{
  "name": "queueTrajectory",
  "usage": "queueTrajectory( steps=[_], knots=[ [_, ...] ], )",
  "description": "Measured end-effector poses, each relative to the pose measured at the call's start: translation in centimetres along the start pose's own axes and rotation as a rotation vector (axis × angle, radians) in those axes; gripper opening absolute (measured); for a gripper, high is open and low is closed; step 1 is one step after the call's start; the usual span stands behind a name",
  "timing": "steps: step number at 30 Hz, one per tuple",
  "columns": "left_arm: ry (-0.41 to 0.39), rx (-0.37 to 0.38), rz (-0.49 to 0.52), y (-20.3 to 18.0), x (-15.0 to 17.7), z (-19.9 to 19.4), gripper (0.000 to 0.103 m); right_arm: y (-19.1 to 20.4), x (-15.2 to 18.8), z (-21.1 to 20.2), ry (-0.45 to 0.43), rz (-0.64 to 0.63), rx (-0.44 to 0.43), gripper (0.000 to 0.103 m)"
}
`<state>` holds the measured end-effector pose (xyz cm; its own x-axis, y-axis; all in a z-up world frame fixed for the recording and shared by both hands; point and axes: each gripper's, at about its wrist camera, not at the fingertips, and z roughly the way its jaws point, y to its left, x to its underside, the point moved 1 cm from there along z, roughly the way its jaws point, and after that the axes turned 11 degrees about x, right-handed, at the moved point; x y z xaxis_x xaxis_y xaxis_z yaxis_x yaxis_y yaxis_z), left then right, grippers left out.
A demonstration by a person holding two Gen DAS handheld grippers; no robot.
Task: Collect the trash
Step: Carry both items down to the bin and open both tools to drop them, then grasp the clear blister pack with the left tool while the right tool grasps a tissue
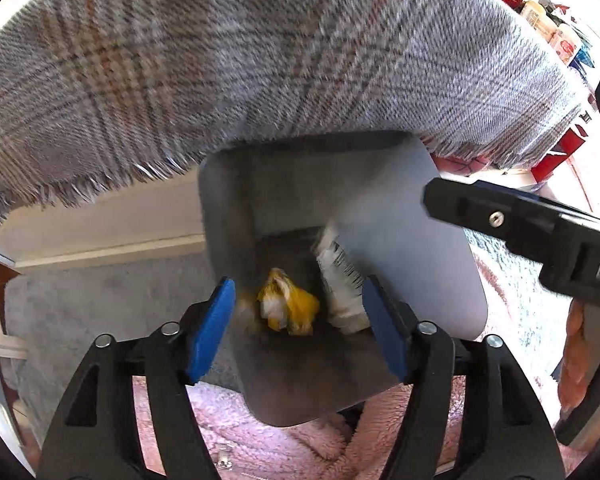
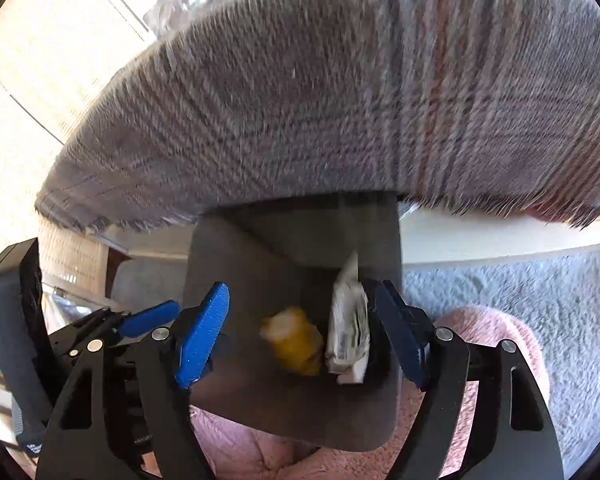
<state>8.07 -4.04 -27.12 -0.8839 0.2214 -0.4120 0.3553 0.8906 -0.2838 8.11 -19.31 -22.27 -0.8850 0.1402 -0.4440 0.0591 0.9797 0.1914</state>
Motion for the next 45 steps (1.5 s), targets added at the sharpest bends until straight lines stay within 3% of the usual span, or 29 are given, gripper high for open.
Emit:
queueTrajectory(
  steps=[2, 6, 16, 24, 31, 41, 43, 45],
  knots=[
    [-0.025, -0.013, 0.0, 0.3, -0.3, -1.2, 0.077, -0.2, -0.3, -1.0, -0.025, 0.002, 0.011, 0.079],
    [-0.095, -0.035, 0.008, 0.3, -1.1, -4.3, 0.095, -1.4, -1.3, -3.7, -0.112, 0.034, 0.026, 0.096],
    [-0.22, -0.065, 0.012, -0.1, -3.4, -9.8, 0.095, -4.0, -5.0, -9.9, -0.281, 0.043, 0.086, 0.1],
    [-0.296, -0.071, 0.062, -1.0, -6.7, -11.6, 0.095, -4.9, -8.4, -11.6, -0.364, 0.039, 0.139, 0.1],
    [-0.317, -0.06, 0.095, -1.7, -10.2, -11.0, 0.095, -4.2, -12.2, -10.9, -0.386, 0.028, 0.16, 0.1],
    [-0.312, -0.037, 0.104, -0.9, -13.8, -9.3, 0.095, 0.6, -17.7, -7.0, -0.347, -0.053, 0.078, 0.099],
    [-0.307, -0.033, 0.109, -0.9, -14.2, -9.0, 0.095, 1.2, -18.4, -5.7, -0.32, -0.062, 0.07, 0.093],
    [-0.301, -0.026, 0.11, -0.9, -14.4, -8.6, 0.095, 1.9, -18.9, -4.5, -0.292, -0.081, 0.066, 0.08]
  ],
)
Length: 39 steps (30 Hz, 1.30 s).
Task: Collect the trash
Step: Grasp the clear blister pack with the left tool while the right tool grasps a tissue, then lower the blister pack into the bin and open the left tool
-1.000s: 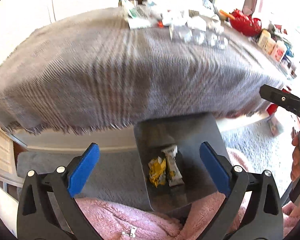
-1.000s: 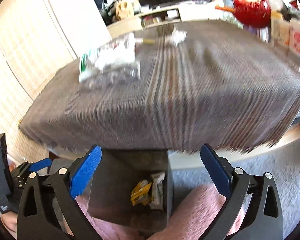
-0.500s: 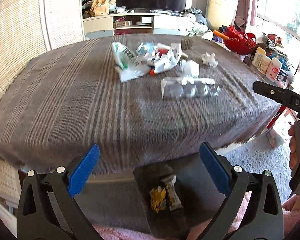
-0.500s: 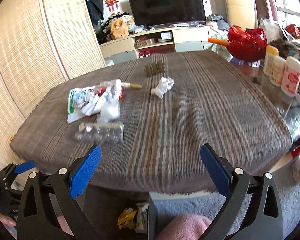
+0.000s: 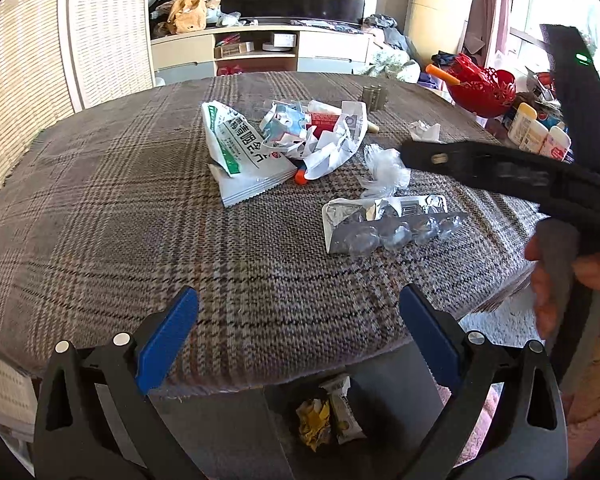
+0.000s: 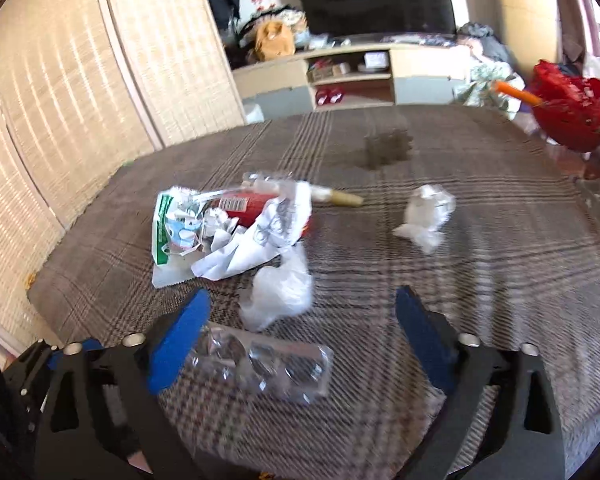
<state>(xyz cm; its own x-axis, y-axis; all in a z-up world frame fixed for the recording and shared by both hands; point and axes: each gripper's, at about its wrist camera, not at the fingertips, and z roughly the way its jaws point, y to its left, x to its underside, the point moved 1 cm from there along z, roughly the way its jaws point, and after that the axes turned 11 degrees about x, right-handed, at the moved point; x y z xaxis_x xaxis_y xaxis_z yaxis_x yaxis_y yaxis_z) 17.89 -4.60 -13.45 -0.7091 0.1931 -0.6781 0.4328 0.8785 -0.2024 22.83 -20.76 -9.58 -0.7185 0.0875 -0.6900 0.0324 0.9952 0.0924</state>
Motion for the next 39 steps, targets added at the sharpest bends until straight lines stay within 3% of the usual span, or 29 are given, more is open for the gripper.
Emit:
queueTrajectory(
  steps=[4, 6, 7, 11, 20, 26, 31, 35, 39],
  knots=[
    [0.011, 0.024, 0.0, 0.1, -0.4, 1.1, 0.095, 0.9, 0.0, 1.8, 0.036, -0.028, 0.005, 0.062],
    [0.017, 0.033, 0.001, 0.1, -0.6, 1.7, 0.095, 0.9, 0.0, 2.5, 0.045, -0.039, 0.016, 0.041],
    [0.021, 0.034, 0.003, 0.0, -0.7, 2.0, 0.095, 0.9, 0.0, 2.8, 0.045, -0.042, 0.021, 0.036],
    [0.028, 0.036, 0.019, -0.3, -1.2, 3.3, 0.095, 0.0, -0.2, 2.8, 0.022, -0.034, 0.038, 0.026],
    [0.021, 0.057, 0.092, -1.8, -2.8, 5.9, 0.095, -4.4, -0.7, 1.6, -0.01, 0.032, 0.066, 0.025],
    [0.021, 0.132, 0.174, -3.9, -3.3, 7.2, 0.095, -5.9, -0.4, 1.9, 0.0, 0.043, 0.082, 0.025],
    [0.022, 0.151, 0.202, -5.1, -3.4, 8.0, 0.094, -7.0, 0.0, 2.0, -0.002, 0.068, 0.093, 0.025],
    [0.015, 0.132, 0.229, -6.0, -3.4, 8.2, 0.081, -7.6, 0.1, 1.8, -0.004, 0.075, 0.101, 0.025],
    [0.017, 0.129, 0.237, -6.5, -3.2, 8.1, 0.08, -8.2, 0.4, 1.1, -0.01, 0.081, 0.103, 0.025]
  ],
)
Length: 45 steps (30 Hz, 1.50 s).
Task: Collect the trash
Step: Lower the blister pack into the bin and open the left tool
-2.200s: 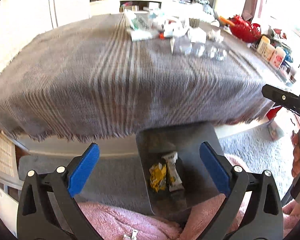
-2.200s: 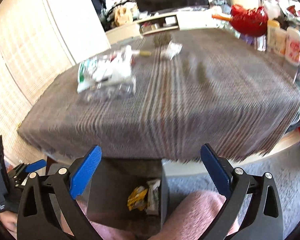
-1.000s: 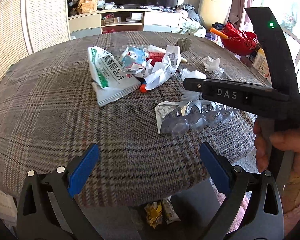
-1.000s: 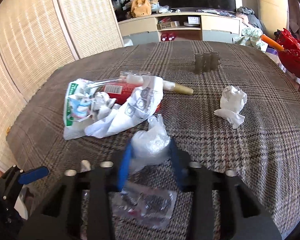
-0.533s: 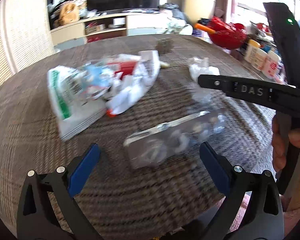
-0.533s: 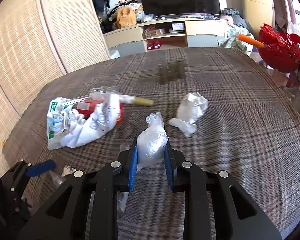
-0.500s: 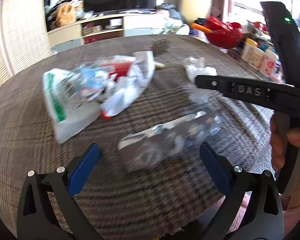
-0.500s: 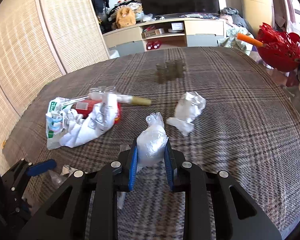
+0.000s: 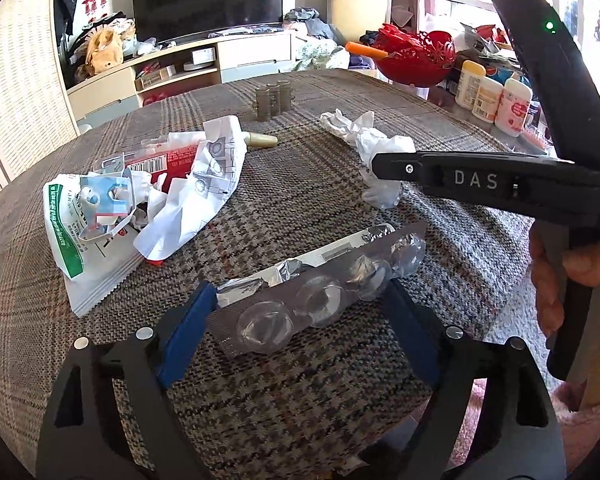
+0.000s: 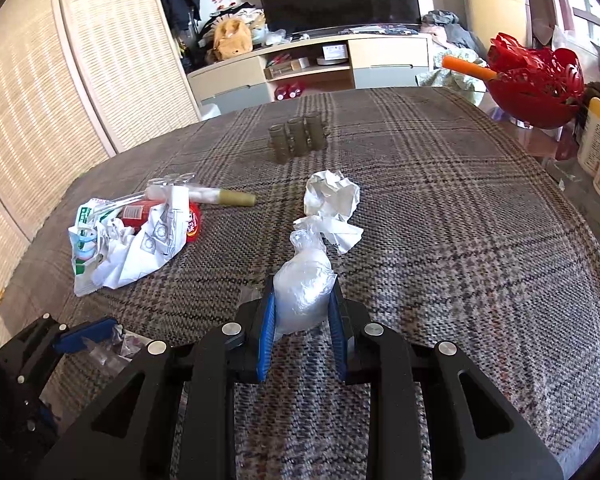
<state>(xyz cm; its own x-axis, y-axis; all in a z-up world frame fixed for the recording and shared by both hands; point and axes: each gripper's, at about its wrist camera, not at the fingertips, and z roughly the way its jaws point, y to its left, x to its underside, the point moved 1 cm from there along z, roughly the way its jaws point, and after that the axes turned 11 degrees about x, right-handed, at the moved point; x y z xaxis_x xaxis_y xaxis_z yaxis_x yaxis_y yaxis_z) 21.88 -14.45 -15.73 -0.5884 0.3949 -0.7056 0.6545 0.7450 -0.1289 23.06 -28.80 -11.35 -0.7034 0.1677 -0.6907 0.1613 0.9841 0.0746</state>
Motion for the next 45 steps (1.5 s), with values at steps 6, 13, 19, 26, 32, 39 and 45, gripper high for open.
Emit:
queueTrajectory(
  steps=[6, 13, 19, 26, 32, 39, 45],
  knots=[
    [-0.006, -0.008, -0.008, -0.6, 0.4, -0.8, 0.035, -0.2, 0.4, -1.8, -0.028, -0.001, 0.001, 0.025],
    [-0.028, -0.014, -0.087, 0.3, 1.1, -2.9, 0.028, 0.5, 0.8, -3.7, -0.043, -0.029, -0.017, 0.025],
    [-0.033, -0.016, -0.035, -1.9, 1.9, -4.3, 0.027, 1.0, 1.5, -4.6, -0.044, -0.032, -0.026, 0.024],
    [-0.057, -0.035, -0.034, -3.1, 3.7, -7.2, 0.026, 1.9, 2.6, -6.4, -0.053, -0.05, -0.045, 0.023],
    [-0.073, -0.094, -0.04, -3.6, 5.9, -10.5, 0.026, 2.4, 4.0, -10.0, -0.093, -0.065, -0.063, 0.023],
    [-0.089, -0.144, -0.077, -4.3, 9.7, -14.0, 0.026, 2.7, 6.9, -13.9, -0.115, -0.093, -0.081, 0.023],
    [-0.035, -0.155, -0.117, -4.2, 13.7, -14.3, 0.026, 2.9, 10.9, -14.6, -0.063, -0.118, -0.114, 0.023]
  ],
)
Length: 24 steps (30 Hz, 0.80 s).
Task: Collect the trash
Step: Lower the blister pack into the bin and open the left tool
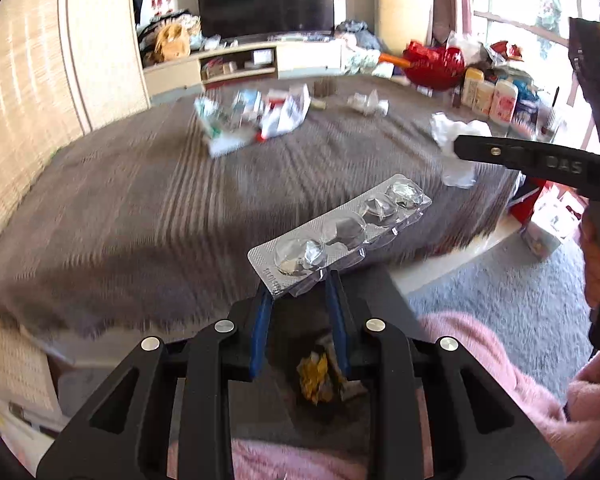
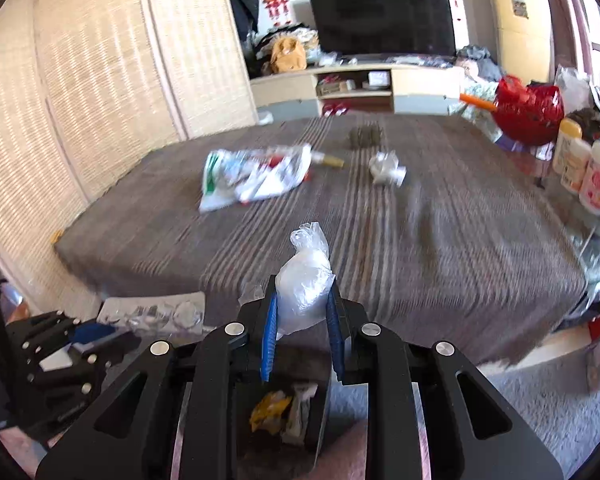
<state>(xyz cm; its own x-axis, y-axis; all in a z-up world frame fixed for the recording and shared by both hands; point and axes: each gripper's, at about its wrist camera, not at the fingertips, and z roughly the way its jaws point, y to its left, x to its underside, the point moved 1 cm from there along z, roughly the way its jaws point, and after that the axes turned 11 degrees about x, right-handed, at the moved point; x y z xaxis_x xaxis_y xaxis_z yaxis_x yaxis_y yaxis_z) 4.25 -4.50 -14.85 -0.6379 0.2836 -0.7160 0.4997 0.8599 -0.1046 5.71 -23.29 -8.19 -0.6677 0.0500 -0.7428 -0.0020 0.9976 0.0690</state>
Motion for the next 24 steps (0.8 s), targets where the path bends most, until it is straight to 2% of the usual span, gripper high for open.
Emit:
queueTrajectory(
  steps=[8, 14, 24],
  knots=[
    [0.149, 0.002, -0.064, 1.1, 5.6, 3.7, 0.026, 0.6, 5.6, 2.9, 0.154, 0.004, -0.047, 0.023],
    [0.247, 0.026, -0.109, 1.2, 8.6, 7.2, 0.026, 1.2, 8.3, 6.0, 0.243, 0.018, -0.056, 0.023],
    [0.341, 0.075, -0.214, 1.3, 10.2, 11.9, 0.026, 2.2, 10.8, 9.8, 0.337, 0.038, -0.085, 0.023]
  ],
)
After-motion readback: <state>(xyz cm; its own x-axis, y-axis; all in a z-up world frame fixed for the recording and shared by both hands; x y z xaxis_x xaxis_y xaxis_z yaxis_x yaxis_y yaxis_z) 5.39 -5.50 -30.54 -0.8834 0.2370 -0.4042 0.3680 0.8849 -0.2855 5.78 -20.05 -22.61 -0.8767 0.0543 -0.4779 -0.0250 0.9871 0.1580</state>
